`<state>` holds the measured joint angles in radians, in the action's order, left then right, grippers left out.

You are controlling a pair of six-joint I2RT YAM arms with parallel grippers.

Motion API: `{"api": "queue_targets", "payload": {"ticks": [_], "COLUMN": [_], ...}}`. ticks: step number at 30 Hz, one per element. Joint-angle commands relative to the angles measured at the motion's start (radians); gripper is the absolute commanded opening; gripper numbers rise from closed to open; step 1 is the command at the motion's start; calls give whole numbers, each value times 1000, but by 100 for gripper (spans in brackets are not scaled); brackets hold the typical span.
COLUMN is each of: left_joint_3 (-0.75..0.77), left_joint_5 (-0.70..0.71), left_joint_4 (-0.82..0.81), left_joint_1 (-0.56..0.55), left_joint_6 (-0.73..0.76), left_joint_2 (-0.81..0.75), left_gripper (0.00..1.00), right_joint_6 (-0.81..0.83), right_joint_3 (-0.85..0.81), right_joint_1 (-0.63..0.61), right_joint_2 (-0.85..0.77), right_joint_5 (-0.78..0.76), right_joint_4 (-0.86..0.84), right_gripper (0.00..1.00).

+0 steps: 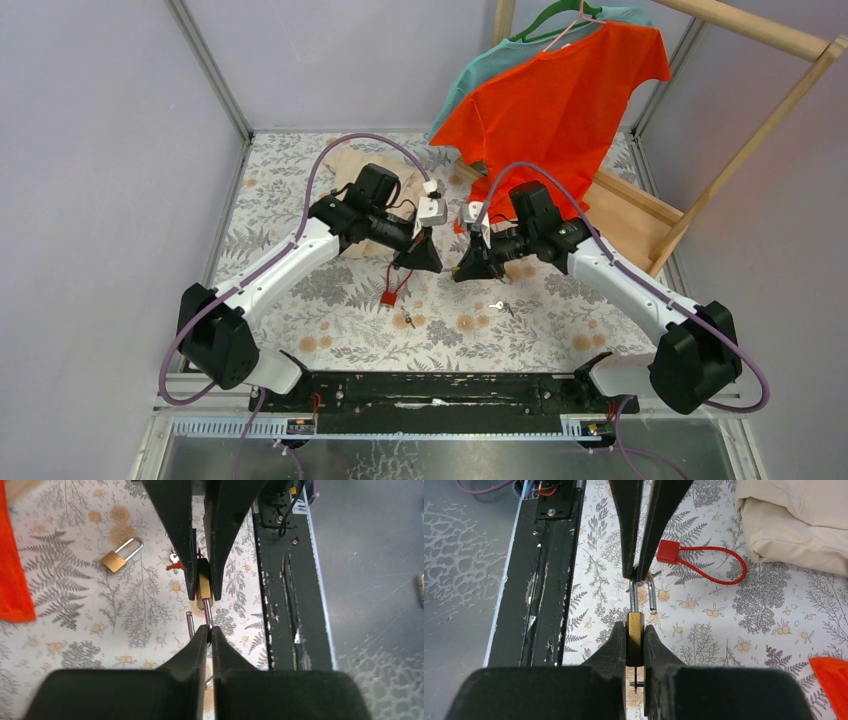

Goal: Lock with the key
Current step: Lock the lock.

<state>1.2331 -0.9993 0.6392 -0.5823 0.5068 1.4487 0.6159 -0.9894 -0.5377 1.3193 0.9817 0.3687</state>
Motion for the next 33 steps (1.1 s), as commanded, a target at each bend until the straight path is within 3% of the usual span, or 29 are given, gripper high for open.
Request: {"api": "queue_targets", "payload": {"ticks": [1,3,5,9,17,33], "left_joint_3": [9,1,-7,-36,-90,-96], "left_joint_5": [-22,-15,7,48,61,128], "left_joint_4": [-5,-8,-15,-54,-130,-196], "left_joint_1": [-6,-7,-7,-7,-30,-73], "left_joint_6": [46,61,108,144,138,21], "left_joint_2": [-14,-27,-41,-71,-74,-54], "left_gripper": [20,37,60,69,67,38], "right_joint_6": [12,11,12,9,-20,-23], "right_joint_3": [-1,2,1,-8,1,9], "right_joint_1": [-5,-5,-5,-3,8,27], "right_joint_2": [-51,-60,-67,-82,-106,-118], "right_joint_5": [-12,-12,-16,-19,-6,-6], "right_joint_4": [-25,-23,-21,-13,-40,-49], "right_gripper": [0,0,0,0,0,0]}}
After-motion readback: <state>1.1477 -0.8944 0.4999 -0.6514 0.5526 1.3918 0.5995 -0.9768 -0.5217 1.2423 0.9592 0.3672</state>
